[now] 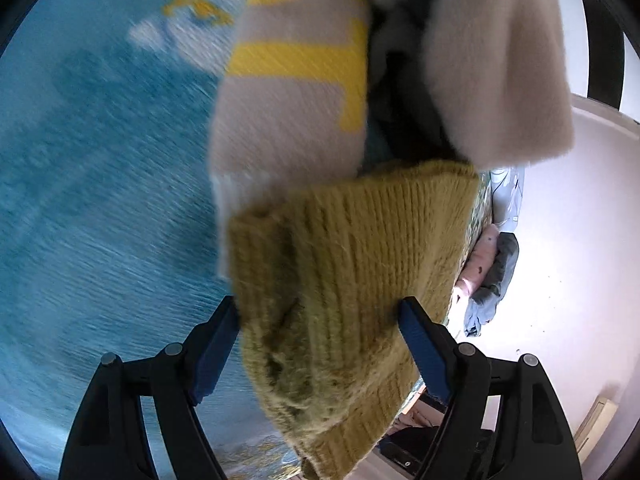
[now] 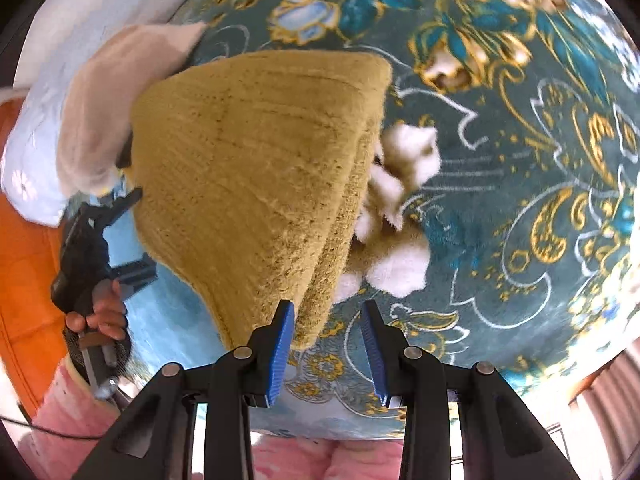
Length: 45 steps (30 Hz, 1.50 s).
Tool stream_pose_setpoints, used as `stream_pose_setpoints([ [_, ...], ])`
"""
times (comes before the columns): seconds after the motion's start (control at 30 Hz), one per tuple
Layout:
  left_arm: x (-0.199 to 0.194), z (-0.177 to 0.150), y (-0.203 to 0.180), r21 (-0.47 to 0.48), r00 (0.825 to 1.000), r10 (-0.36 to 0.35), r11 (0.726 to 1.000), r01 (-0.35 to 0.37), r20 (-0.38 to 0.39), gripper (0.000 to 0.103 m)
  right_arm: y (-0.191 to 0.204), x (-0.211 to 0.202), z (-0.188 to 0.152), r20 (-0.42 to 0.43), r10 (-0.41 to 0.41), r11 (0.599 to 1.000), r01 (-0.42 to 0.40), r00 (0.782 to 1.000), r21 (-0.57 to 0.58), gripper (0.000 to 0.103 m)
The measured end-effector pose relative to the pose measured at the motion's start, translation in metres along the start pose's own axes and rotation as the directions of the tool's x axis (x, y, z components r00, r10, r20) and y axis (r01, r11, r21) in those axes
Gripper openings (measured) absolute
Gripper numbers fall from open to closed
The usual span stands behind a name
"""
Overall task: Fold clothes
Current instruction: 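Grasp the sweater end with the right gripper and fold it toward the beige garment, then grasp the folded sweater with both grippers and lift it off the blanket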
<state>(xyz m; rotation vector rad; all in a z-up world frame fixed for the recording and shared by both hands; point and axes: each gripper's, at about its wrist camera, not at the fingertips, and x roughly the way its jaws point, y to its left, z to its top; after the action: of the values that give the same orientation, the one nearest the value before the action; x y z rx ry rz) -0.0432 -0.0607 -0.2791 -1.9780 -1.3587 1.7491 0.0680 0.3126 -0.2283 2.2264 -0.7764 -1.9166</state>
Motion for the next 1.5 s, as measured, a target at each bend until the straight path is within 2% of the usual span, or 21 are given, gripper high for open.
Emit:
stream_pose_setpoints([
  [0.03, 0.001, -0.002, -0.003, 0.004, 1.000, 0.020, 1.000, -0.021, 0.010, 0.063, -0.004, 0.000, -0.002, 0.010, 0.011, 1.000, -0.011, 1.000, 0.022, 0.038],
  [0.1, 0.001, -0.006, -0.011, 0.019, 0.997, 0.063, 0.998, -0.064, 0.032, 0.040, -0.012, 0.000, -0.003, 0.020, 0.030, 0.998, -0.031, 0.999, 0.060, 0.038],
  [0.2, -0.005, -0.016, -0.027, 0.057, 0.991, 0.110, 0.992, -0.114, 0.075, 0.028, -0.020, -0.002, -0.004, 0.034, 0.059, 0.993, -0.062, 0.998, 0.098, 0.038],
  [0.3, -0.018, -0.032, -0.035, 0.050, 0.987, 0.110, 0.992, -0.116, 0.118, 0.024, -0.029, -0.005, -0.004, 0.066, 0.094, 0.987, -0.101, 0.993, 0.124, 0.038],
  [0.43, -0.042, -0.079, -0.014, -0.020, 0.984, 0.105, 0.994, -0.104, 0.147, 0.024, -0.033, -0.005, -0.004, 0.122, 0.104, 0.983, -0.121, 0.987, 0.140, 0.049],
  [0.6, -0.044, -0.114, 0.049, -0.145, 0.980, 0.191, 0.973, -0.181, 0.062, 0.024, -0.028, 0.010, -0.009, 0.105, 0.184, 0.975, -0.195, 0.977, 0.108, 0.059],
  [0.87, -0.047, -0.110, 0.025, -0.014, 0.968, 0.252, 0.968, -0.252, 0.005, 0.031, -0.033, 0.041, 0.010, 0.095, 0.194, 0.978, -0.200, 0.976, 0.053, 0.066],
  [0.93, -0.053, -0.109, 0.026, -0.004, 0.970, 0.244, 0.970, -0.244, -0.009, 0.033, -0.035, 0.050, 0.018, 0.082, 0.207, 0.975, -0.213, 0.975, 0.069, 0.067],
  [1.0, -0.065, -0.107, 0.029, -0.012, 0.970, 0.244, 0.970, -0.244, 0.005, 0.040, -0.034, 0.059, 0.024, 0.068, 0.226, 0.969, -0.231, 0.972, 0.085, 0.068],
  [1.13, -0.091, -0.095, 0.033, -0.011, 0.963, 0.256, 0.967, -0.256, 0.086, 0.045, -0.031, 0.074, 0.030, 0.051, 0.268, 0.959, -0.271, 0.962, 0.076, 0.074],
  [1.2, -0.095, -0.086, 0.033, -0.004, 0.967, 0.234, 0.972, -0.235, 0.102, 0.060, -0.029, 0.079, 0.032, 0.049, 0.286, 0.955, -0.289, 0.957, 0.063, 0.080],
  [1.23, -0.095, -0.082, 0.033, 0.005, 0.971, 0.217, 0.976, -0.218, 0.101, 0.062, -0.027, 0.080, 0.033, 0.045, 0.301, 0.952, -0.303, 0.953, 0.050, 0.082],
  [1.4, -0.066, -0.059, 0.028, 0.089, 0.983, 0.183, 0.979, -0.183, 0.008, 0.067, -0.018, 0.088, 0.042, -0.029, 0.350, 0.936, -0.351, 0.936, -0.033, 0.083],
  [1.5, -0.048, -0.051, 0.027, 0.124, 0.982, 0.184, 0.976, -0.177, -0.041, 0.067, -0.025, 0.091, 0.047, -0.041, 0.384, 0.923, -0.385, 0.922, -0.002, 0.082],
])
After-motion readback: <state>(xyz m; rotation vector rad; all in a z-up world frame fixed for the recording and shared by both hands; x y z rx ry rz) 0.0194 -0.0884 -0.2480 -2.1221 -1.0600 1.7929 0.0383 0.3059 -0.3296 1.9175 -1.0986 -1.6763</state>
